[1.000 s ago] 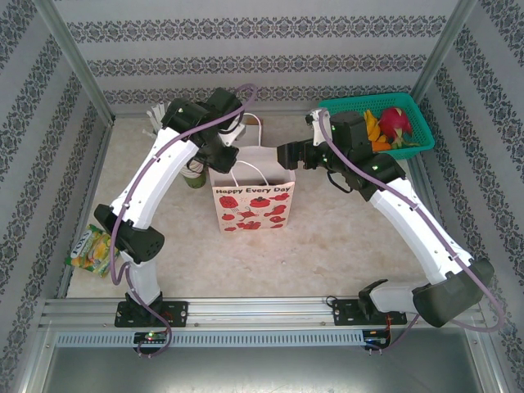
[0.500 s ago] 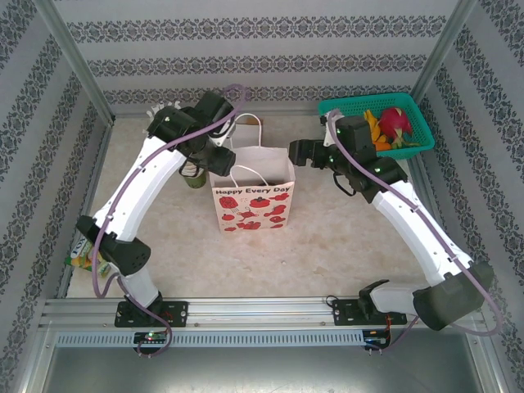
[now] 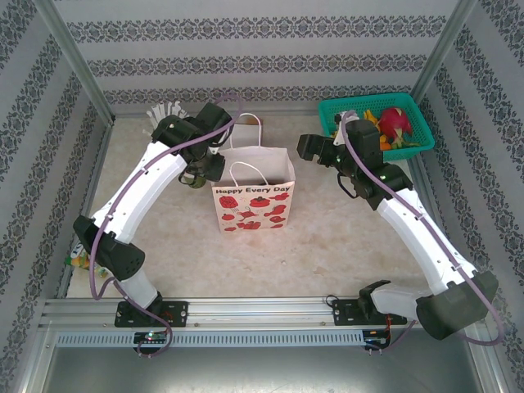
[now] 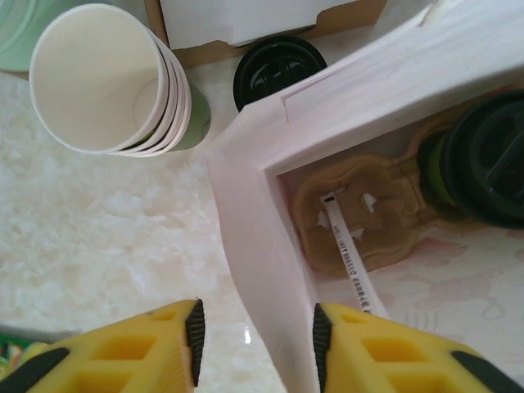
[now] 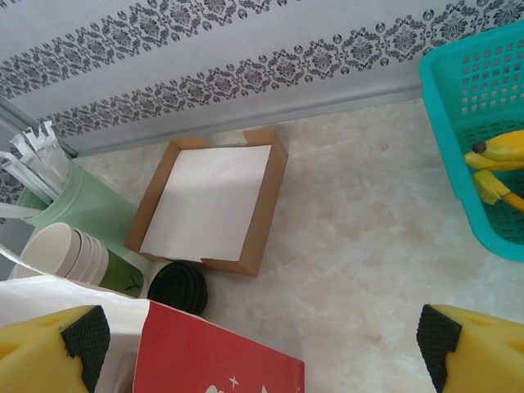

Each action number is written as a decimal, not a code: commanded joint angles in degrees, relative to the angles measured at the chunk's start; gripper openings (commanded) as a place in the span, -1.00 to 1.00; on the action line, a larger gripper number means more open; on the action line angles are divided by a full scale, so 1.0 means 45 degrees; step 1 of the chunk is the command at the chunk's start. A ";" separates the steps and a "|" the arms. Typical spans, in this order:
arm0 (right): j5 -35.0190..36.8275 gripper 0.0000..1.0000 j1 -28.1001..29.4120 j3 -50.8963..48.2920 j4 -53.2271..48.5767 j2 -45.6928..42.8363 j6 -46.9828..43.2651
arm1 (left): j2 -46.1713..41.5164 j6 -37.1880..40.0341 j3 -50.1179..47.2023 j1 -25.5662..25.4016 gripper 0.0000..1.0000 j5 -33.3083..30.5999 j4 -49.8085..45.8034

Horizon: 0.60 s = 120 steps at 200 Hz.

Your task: Pack the takeout coffee

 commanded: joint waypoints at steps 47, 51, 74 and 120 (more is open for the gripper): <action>-0.0624 0.96 -0.0310 0.0761 0.0053 0.1472 0.1103 | -0.0269 -0.0101 -0.0396 0.0126 -0.81 -0.0912 0.0815; -0.0661 0.96 -0.0305 0.0818 0.0063 0.1604 0.1045 | -0.0310 -0.0134 -0.0435 0.0127 -0.85 -0.0956 0.0839; -0.1122 0.96 -0.0309 0.1216 0.0154 0.2321 0.0572 | -0.0608 -0.0282 -0.0705 0.0126 -1.00 -0.1158 0.0880; -0.1714 0.96 -0.0324 0.2154 0.0423 0.4237 -0.0081 | -0.1517 -0.0767 -0.1343 0.0340 -1.00 -0.1199 0.0236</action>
